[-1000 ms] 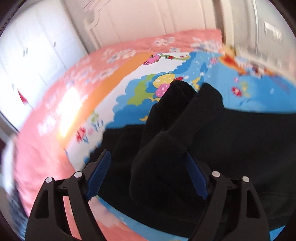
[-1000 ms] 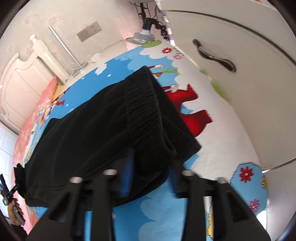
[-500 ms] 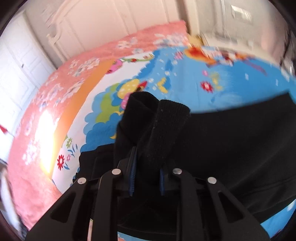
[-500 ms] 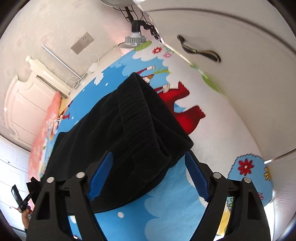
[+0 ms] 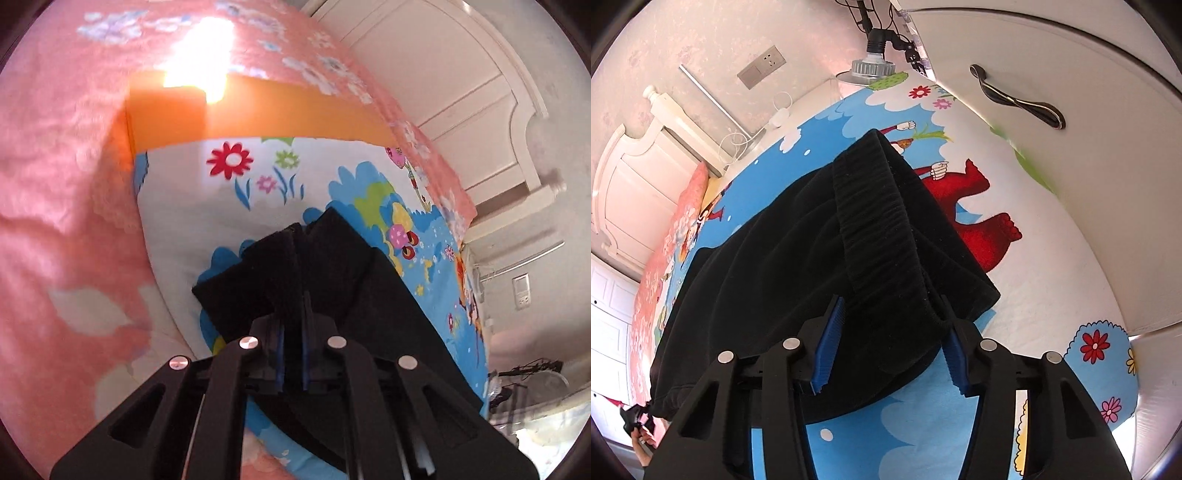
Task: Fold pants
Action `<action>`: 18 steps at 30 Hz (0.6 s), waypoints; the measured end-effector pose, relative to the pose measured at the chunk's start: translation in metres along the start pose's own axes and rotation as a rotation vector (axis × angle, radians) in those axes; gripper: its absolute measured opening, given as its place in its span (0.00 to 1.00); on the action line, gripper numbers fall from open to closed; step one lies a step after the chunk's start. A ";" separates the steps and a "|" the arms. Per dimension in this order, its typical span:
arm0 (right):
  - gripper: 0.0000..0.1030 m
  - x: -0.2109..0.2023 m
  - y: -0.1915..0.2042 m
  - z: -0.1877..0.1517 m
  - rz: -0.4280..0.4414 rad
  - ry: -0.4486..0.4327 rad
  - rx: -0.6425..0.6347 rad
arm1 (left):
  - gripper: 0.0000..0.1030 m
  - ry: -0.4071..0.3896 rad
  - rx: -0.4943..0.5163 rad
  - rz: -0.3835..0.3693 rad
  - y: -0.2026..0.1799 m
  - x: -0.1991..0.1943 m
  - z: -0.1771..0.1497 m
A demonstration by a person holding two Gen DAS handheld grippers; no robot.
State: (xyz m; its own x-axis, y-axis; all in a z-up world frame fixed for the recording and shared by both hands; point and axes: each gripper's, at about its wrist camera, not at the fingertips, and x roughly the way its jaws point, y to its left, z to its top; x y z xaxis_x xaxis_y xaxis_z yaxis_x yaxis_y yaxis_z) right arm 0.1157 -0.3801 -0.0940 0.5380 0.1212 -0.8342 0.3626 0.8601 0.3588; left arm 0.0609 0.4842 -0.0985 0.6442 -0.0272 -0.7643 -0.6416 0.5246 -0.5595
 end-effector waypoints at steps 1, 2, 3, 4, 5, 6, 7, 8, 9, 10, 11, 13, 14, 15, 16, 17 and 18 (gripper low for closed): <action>0.49 0.001 0.001 0.000 -0.003 -0.004 -0.004 | 0.25 0.006 -0.045 -0.016 0.008 0.003 -0.001; 0.38 0.001 0.002 -0.001 -0.007 -0.003 -0.007 | 0.34 0.017 -0.080 -0.037 0.014 0.005 -0.001; 0.32 0.002 0.004 -0.001 -0.010 0.000 -0.011 | 0.43 0.028 -0.104 -0.076 0.018 0.006 -0.001; 0.30 0.002 0.005 0.000 -0.004 0.003 -0.011 | 0.44 0.030 -0.112 -0.102 0.020 0.008 0.000; 0.25 0.002 0.006 0.000 0.001 0.004 -0.013 | 0.44 0.033 -0.108 -0.108 0.021 0.007 0.000; 0.21 0.001 0.007 0.001 0.005 0.001 -0.015 | 0.45 0.036 -0.105 -0.108 0.021 0.007 0.000; 0.21 -0.001 0.008 0.002 0.013 -0.003 -0.015 | 0.46 0.042 -0.110 -0.115 0.021 0.007 0.001; 0.19 -0.003 0.008 0.003 0.023 -0.005 -0.013 | 0.45 0.050 -0.123 -0.140 0.022 0.007 0.000; 0.18 -0.005 0.007 0.004 0.036 -0.006 -0.010 | 0.44 0.062 -0.137 -0.174 0.024 0.007 0.000; 0.18 -0.006 0.007 0.005 0.045 -0.004 -0.009 | 0.44 0.072 -0.149 -0.209 0.026 0.006 -0.002; 0.18 -0.006 0.006 0.006 0.054 0.001 -0.006 | 0.44 0.080 -0.154 -0.231 0.026 0.006 -0.002; 0.17 -0.008 0.003 0.012 0.101 0.021 0.021 | 0.22 0.103 -0.147 -0.241 0.025 0.012 -0.004; 0.16 -0.009 0.001 0.016 0.128 0.031 0.035 | 0.17 0.112 -0.140 -0.229 0.023 0.015 -0.003; 0.15 -0.012 -0.001 0.026 0.172 0.042 0.050 | 0.14 0.110 -0.140 -0.218 0.023 0.016 -0.002; 0.15 -0.015 0.000 0.034 0.193 0.044 0.055 | 0.13 0.106 -0.135 -0.211 0.018 0.015 0.001; 0.14 -0.019 0.003 0.045 0.220 0.045 0.055 | 0.13 0.097 -0.121 -0.206 0.009 0.012 0.006; 0.14 -0.023 0.009 0.055 0.238 0.038 0.047 | 0.12 0.092 -0.112 -0.205 0.003 0.008 0.012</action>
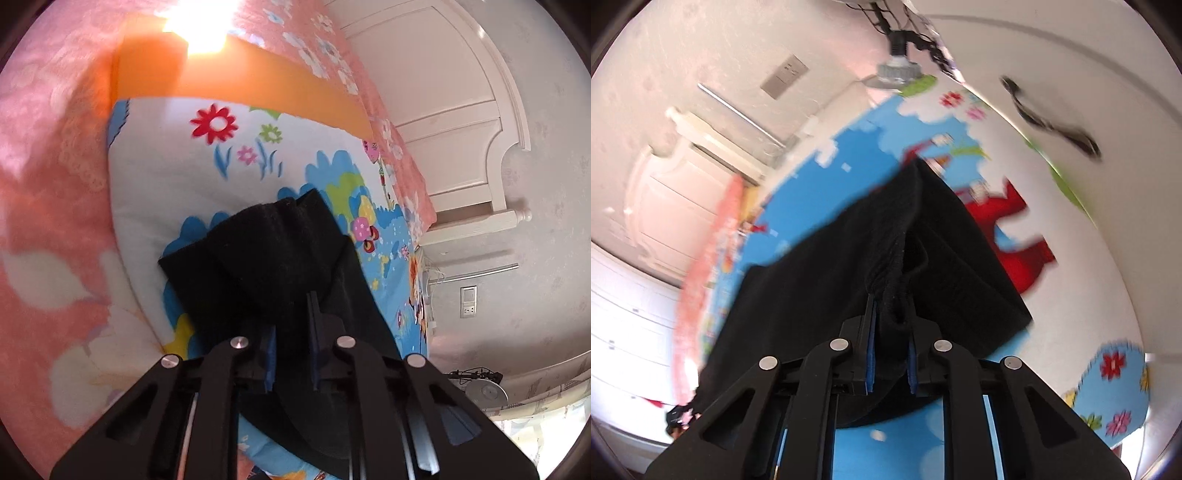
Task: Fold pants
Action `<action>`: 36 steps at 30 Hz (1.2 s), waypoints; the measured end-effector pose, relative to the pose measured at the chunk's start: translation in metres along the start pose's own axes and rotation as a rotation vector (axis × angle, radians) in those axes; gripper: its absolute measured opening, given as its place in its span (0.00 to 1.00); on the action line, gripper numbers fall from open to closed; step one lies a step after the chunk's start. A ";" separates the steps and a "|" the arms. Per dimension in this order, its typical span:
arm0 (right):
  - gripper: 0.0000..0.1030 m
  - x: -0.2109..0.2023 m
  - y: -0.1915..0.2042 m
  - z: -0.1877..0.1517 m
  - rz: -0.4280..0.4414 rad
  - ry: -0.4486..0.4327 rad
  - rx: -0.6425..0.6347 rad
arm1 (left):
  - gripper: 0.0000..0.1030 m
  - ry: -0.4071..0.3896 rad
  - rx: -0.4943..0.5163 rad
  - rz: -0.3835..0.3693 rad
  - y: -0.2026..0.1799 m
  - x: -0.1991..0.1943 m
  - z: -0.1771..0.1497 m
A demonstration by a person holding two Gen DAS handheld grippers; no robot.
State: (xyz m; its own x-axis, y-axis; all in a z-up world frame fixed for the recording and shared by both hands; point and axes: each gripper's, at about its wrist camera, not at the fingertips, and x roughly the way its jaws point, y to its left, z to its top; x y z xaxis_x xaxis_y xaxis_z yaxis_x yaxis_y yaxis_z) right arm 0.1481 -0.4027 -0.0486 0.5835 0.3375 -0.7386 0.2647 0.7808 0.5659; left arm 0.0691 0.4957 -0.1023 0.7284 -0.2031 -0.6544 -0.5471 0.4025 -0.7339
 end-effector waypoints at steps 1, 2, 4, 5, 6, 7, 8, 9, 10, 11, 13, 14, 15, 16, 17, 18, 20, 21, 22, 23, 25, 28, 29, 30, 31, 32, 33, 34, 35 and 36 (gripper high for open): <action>0.14 -0.005 0.010 0.011 0.009 -0.016 -0.017 | 0.11 -0.006 0.016 -0.001 -0.016 -0.003 0.009; 0.13 -0.011 0.019 0.017 0.009 -0.035 -0.029 | 0.09 -0.016 0.036 -0.010 -0.035 -0.006 0.017; 0.13 -0.025 0.027 0.016 -0.012 -0.063 -0.062 | 0.05 -0.042 0.062 -0.043 -0.068 -0.021 0.025; 0.13 -0.028 0.025 0.012 -0.041 -0.068 -0.070 | 0.05 -0.067 0.075 -0.063 -0.082 -0.034 0.025; 0.13 -0.025 0.014 0.005 -0.089 -0.050 -0.067 | 0.05 -0.086 0.094 -0.050 -0.089 -0.043 0.021; 0.13 -0.019 0.004 0.003 -0.110 -0.024 -0.052 | 0.05 -0.101 0.097 0.003 -0.087 -0.053 0.012; 0.13 -0.009 -0.013 -0.002 -0.128 0.016 -0.025 | 0.05 -0.091 0.080 0.032 -0.077 -0.053 0.007; 0.13 0.006 -0.029 -0.009 -0.150 0.067 -0.001 | 0.05 -0.068 0.050 0.068 -0.062 -0.049 0.003; 0.13 0.014 -0.034 -0.012 -0.163 0.086 -0.002 | 0.05 -0.024 0.001 0.113 -0.038 -0.038 0.000; 0.13 0.020 -0.036 -0.015 -0.184 0.088 -0.018 | 0.05 0.010 -0.040 0.141 -0.017 -0.029 -0.002; 0.13 0.025 -0.032 -0.015 -0.207 0.069 -0.058 | 0.05 0.035 -0.051 0.162 0.001 -0.016 -0.007; 0.13 0.025 -0.026 -0.014 -0.215 0.061 -0.080 | 0.05 0.034 -0.029 0.167 0.002 -0.012 -0.008; 0.13 0.024 -0.017 -0.012 -0.220 0.050 -0.108 | 0.05 0.034 -0.016 0.162 0.001 -0.008 -0.007; 0.13 0.020 -0.011 -0.010 -0.211 0.039 -0.118 | 0.05 0.040 -0.020 0.156 0.000 -0.005 -0.004; 0.13 0.012 -0.004 -0.007 -0.183 0.015 -0.121 | 0.05 0.046 -0.023 0.139 -0.003 -0.004 0.000; 0.13 0.003 0.002 -0.005 -0.153 -0.012 -0.129 | 0.05 0.044 -0.011 0.108 -0.012 -0.005 0.006; 0.13 -0.021 0.017 -0.003 -0.119 -0.102 -0.160 | 0.05 0.004 0.068 0.045 -0.045 -0.018 0.014; 0.13 -0.024 0.019 -0.005 -0.138 -0.129 -0.176 | 0.05 -0.040 0.131 -0.003 -0.067 -0.032 0.014; 0.13 -0.017 0.017 -0.010 -0.184 -0.125 -0.197 | 0.05 -0.083 0.177 -0.030 -0.084 -0.043 0.011; 0.13 -0.004 0.012 -0.012 -0.211 -0.088 -0.191 | 0.05 -0.122 0.219 -0.022 -0.092 -0.048 0.010; 0.13 0.017 -0.009 -0.021 -0.221 -0.009 -0.146 | 0.05 -0.094 0.179 0.050 -0.073 -0.033 0.011; 0.13 0.020 -0.022 -0.032 -0.245 0.004 -0.147 | 0.05 0.014 0.022 0.103 -0.012 0.001 0.009; 0.13 0.021 -0.023 -0.033 -0.244 0.003 -0.150 | 0.05 0.021 0.015 0.111 -0.001 0.005 0.005; 0.14 0.021 -0.023 -0.033 -0.250 0.002 -0.158 | 0.05 0.023 0.014 0.115 0.004 0.008 0.003; 0.14 0.023 -0.021 -0.033 -0.260 -0.001 -0.171 | 0.05 0.022 0.005 0.110 0.009 0.009 0.001; 0.14 0.024 -0.020 -0.034 -0.269 -0.003 -0.179 | 0.05 0.020 -0.007 0.094 0.012 0.010 0.001; 0.14 0.027 -0.019 -0.034 -0.281 -0.006 -0.187 | 0.05 0.018 -0.015 0.080 0.013 0.009 0.002; 0.14 0.028 -0.016 -0.035 -0.296 -0.009 -0.199 | 0.05 0.020 -0.015 0.079 0.012 0.010 0.003; 0.14 0.029 -0.013 -0.034 -0.307 -0.006 -0.205 | 0.05 0.023 -0.012 0.085 0.010 0.011 0.004; 0.14 0.031 -0.009 -0.030 -0.313 0.007 -0.206 | 0.05 0.027 -0.009 0.091 0.007 0.011 0.005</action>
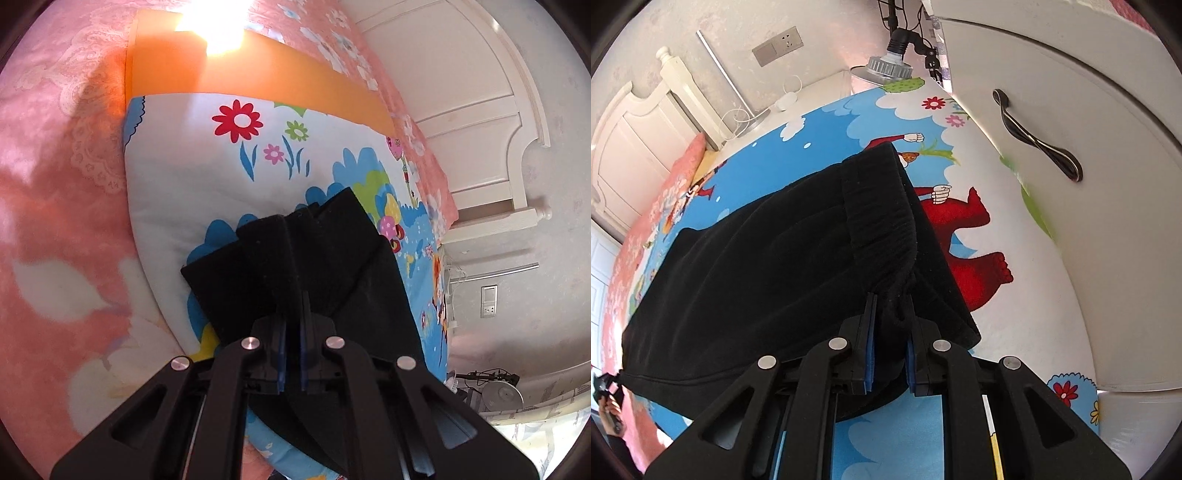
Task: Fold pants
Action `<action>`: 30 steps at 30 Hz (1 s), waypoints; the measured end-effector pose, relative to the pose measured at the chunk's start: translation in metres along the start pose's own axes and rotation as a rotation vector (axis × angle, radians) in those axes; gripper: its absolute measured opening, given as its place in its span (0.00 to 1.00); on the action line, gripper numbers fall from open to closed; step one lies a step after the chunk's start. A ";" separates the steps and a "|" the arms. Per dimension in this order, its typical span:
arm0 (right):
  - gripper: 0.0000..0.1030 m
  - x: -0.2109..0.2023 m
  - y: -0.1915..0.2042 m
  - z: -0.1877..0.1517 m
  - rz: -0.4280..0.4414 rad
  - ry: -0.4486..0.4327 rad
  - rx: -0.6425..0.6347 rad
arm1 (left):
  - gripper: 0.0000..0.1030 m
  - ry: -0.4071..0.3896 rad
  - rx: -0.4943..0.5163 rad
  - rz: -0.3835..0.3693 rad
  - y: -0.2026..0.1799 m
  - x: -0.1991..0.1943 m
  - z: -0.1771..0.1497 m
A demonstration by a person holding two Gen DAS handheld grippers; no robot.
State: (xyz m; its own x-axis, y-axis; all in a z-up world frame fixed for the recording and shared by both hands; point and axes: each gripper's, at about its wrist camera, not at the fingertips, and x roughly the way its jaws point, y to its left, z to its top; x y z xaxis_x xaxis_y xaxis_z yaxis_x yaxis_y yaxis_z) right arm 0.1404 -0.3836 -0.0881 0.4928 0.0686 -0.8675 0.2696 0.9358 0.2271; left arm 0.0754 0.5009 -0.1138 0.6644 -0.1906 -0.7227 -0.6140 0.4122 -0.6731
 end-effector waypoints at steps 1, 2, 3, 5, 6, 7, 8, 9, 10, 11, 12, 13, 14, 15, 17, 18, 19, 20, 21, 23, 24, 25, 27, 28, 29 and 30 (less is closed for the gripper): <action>0.14 -0.002 0.004 0.010 0.014 0.008 -0.004 | 0.05 0.006 -0.002 0.004 -0.001 -0.001 0.000; 0.13 -0.007 0.009 0.024 0.039 -0.007 -0.012 | 0.05 0.019 -0.020 0.005 -0.006 0.001 0.004; 0.12 -0.019 0.016 0.041 0.076 -0.046 -0.022 | 0.04 0.031 -0.026 0.002 -0.010 0.003 0.007; 0.12 -0.057 0.036 0.076 0.145 -0.179 -0.057 | 0.04 0.049 0.035 0.009 -0.060 0.005 0.025; 0.12 -0.080 0.049 0.089 0.139 -0.264 -0.093 | 0.04 0.047 0.073 -0.014 -0.086 0.001 0.032; 0.12 -0.094 0.056 0.094 0.130 -0.314 -0.113 | 0.04 0.024 0.124 -0.074 -0.130 -0.012 0.044; 0.12 -0.105 0.060 0.096 0.123 -0.347 -0.125 | 0.04 -0.017 0.158 -0.129 -0.158 -0.026 0.049; 0.12 -0.107 0.058 0.093 0.111 -0.344 -0.118 | 0.04 -0.081 0.217 -0.176 -0.187 -0.046 0.051; 0.12 -0.102 0.052 0.089 0.102 -0.322 -0.101 | 0.04 -0.126 0.250 -0.188 -0.200 -0.059 0.050; 0.12 -0.093 0.042 0.083 0.091 -0.282 -0.072 | 0.04 -0.162 0.253 -0.186 -0.203 -0.070 0.049; 0.12 -0.082 0.031 0.075 0.081 -0.240 -0.044 | 0.04 -0.163 0.240 -0.182 -0.197 -0.070 0.049; 0.12 -0.063 0.016 0.059 0.059 -0.183 -0.020 | 0.04 -0.143 0.211 -0.166 -0.180 -0.065 0.048; 0.12 -0.053 0.009 0.049 0.047 -0.153 -0.014 | 0.04 -0.108 0.182 -0.151 -0.157 -0.054 0.043; 0.12 -0.039 0.002 0.037 0.038 -0.109 -0.003 | 0.04 -0.073 0.161 -0.128 -0.132 -0.043 0.036; 0.12 -0.011 -0.010 0.014 0.022 -0.023 0.014 | 0.04 -0.025 0.104 -0.069 -0.080 -0.023 0.020; 0.12 -0.006 -0.012 0.009 0.002 -0.015 0.009 | 0.04 -0.006 0.067 -0.053 -0.057 -0.015 0.013; 0.12 -0.003 -0.015 0.005 -0.004 -0.015 0.007 | 0.04 0.020 0.016 -0.030 -0.028 -0.004 0.007; 0.12 -0.003 -0.016 0.005 0.006 -0.016 0.013 | 0.04 0.042 -0.029 -0.019 -0.006 0.005 0.001; 0.12 -0.005 -0.017 0.007 0.012 -0.017 0.017 | 0.04 0.046 -0.054 -0.024 0.009 0.009 -0.002; 0.12 -0.010 -0.011 0.013 0.003 -0.031 -0.003 | 0.04 0.035 -0.065 -0.061 0.017 0.010 -0.002; 0.11 -0.016 -0.007 0.016 0.005 -0.044 -0.003 | 0.04 0.031 -0.056 -0.057 0.014 0.009 -0.001; 0.11 -0.024 -0.006 0.018 0.016 -0.059 0.004 | 0.04 0.023 -0.036 -0.050 0.007 0.006 0.002; 0.10 -0.049 -0.004 0.017 0.043 -0.115 0.017 | 0.04 -0.010 -0.013 -0.075 -0.012 -0.010 0.004; 0.10 -0.056 -0.003 0.017 0.041 -0.130 0.012 | 0.04 -0.033 -0.001 -0.103 -0.021 -0.024 0.002; 0.10 -0.055 -0.002 0.016 0.027 -0.133 0.001 | 0.04 -0.060 0.013 -0.130 -0.031 -0.037 0.000; 0.10 -0.048 -0.001 0.015 0.002 -0.121 -0.014 | 0.04 -0.082 0.032 -0.139 -0.035 -0.048 -0.003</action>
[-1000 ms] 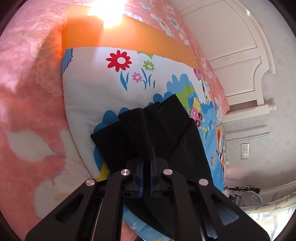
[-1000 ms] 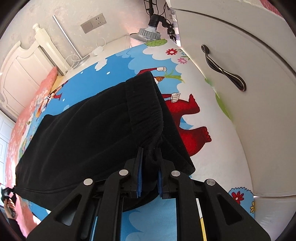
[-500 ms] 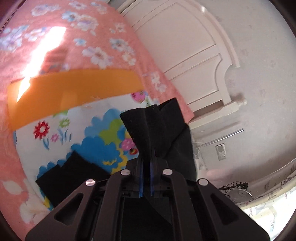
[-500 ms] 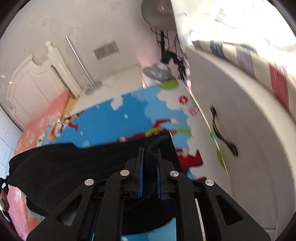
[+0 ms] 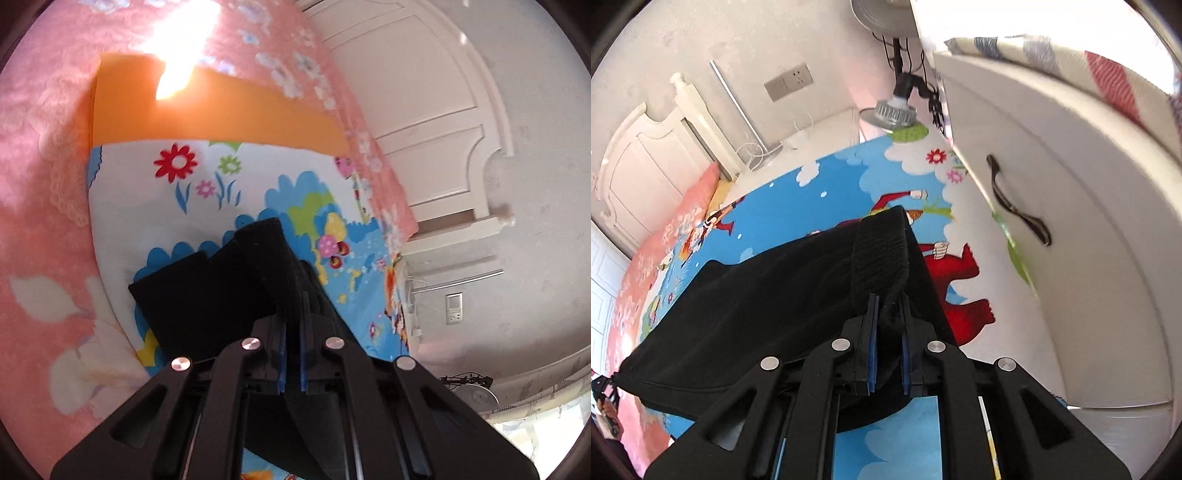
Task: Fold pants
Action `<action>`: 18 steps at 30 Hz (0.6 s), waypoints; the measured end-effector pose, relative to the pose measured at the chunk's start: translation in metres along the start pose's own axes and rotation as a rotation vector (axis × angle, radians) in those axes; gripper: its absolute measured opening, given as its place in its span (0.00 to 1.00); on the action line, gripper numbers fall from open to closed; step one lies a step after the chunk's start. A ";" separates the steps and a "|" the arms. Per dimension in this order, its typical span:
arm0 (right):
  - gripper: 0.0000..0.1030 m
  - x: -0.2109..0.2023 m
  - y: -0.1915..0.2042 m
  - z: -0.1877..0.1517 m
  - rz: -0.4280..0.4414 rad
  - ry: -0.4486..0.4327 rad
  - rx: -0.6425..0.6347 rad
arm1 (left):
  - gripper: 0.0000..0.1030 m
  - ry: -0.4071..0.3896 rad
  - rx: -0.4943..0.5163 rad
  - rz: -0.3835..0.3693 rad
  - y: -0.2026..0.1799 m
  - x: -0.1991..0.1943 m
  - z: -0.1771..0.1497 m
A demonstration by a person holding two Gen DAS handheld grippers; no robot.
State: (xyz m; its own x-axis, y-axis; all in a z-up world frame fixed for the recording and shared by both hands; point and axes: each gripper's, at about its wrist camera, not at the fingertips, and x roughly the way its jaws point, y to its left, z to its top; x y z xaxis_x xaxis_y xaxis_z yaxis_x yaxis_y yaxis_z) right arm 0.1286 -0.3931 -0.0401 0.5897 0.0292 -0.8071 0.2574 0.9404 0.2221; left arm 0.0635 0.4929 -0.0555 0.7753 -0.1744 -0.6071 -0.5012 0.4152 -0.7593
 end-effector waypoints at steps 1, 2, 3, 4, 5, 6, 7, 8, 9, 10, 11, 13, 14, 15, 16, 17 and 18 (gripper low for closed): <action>0.10 0.017 -0.002 -0.003 -0.017 0.037 0.000 | 0.04 -0.002 0.016 0.017 -0.002 -0.004 -0.001; 0.10 0.032 -0.006 -0.006 -0.022 0.076 0.013 | 0.04 0.017 0.024 0.057 0.004 0.003 -0.002; 0.10 0.039 -0.008 -0.009 -0.033 0.093 0.016 | 0.04 0.043 0.002 0.083 0.013 0.014 -0.001; 0.10 0.039 -0.009 -0.011 -0.033 0.089 0.018 | 0.04 0.077 -0.050 0.102 0.030 0.027 -0.001; 0.10 0.033 -0.011 -0.009 -0.015 0.081 0.031 | 0.04 0.094 -0.077 0.109 0.041 0.035 -0.002; 0.10 0.027 -0.011 -0.007 -0.006 0.069 0.035 | 0.04 0.095 -0.076 0.115 0.044 0.040 -0.002; 0.10 0.015 -0.010 -0.002 0.006 0.048 0.033 | 0.04 0.091 -0.076 0.110 0.044 0.038 -0.002; 0.10 0.005 -0.008 0.002 0.015 0.030 0.028 | 0.04 0.078 -0.069 0.088 0.037 0.032 0.001; 0.10 -0.005 -0.003 0.004 0.018 0.010 0.017 | 0.04 0.052 -0.041 0.057 0.023 0.021 0.005; 0.10 -0.008 0.000 0.003 0.012 0.001 0.008 | 0.04 0.032 -0.023 0.039 0.013 0.011 0.006; 0.10 -0.006 0.001 0.001 -0.004 0.001 -0.003 | 0.04 0.015 -0.014 0.021 0.004 0.002 0.007; 0.10 0.019 -0.006 -0.005 -0.033 0.058 0.006 | 0.04 -0.007 -0.009 0.027 0.000 -0.007 0.003; 0.10 0.035 -0.010 -0.009 -0.044 0.106 0.018 | 0.04 0.004 -0.023 0.054 0.008 -0.002 0.001; 0.10 0.039 -0.011 -0.012 -0.059 0.120 0.018 | 0.04 0.033 -0.044 0.084 0.021 0.008 0.001; 0.10 0.033 -0.008 -0.011 -0.057 0.106 0.004 | 0.04 0.075 -0.077 0.122 0.036 0.021 0.000; 0.10 0.022 -0.006 -0.008 -0.041 0.081 0.003 | 0.04 0.102 -0.098 0.149 0.044 0.030 0.000; 0.10 0.004 -0.004 -0.002 -0.015 0.048 0.008 | 0.04 0.098 -0.079 0.152 0.040 0.028 0.001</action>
State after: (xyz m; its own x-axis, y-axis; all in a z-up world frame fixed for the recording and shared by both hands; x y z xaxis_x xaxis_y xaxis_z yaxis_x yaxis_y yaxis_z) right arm 0.1282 -0.3961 -0.0453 0.5487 0.0311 -0.8354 0.2721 0.9383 0.2136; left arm 0.0659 0.5053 -0.1025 0.6496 -0.2027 -0.7328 -0.6408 0.3727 -0.6711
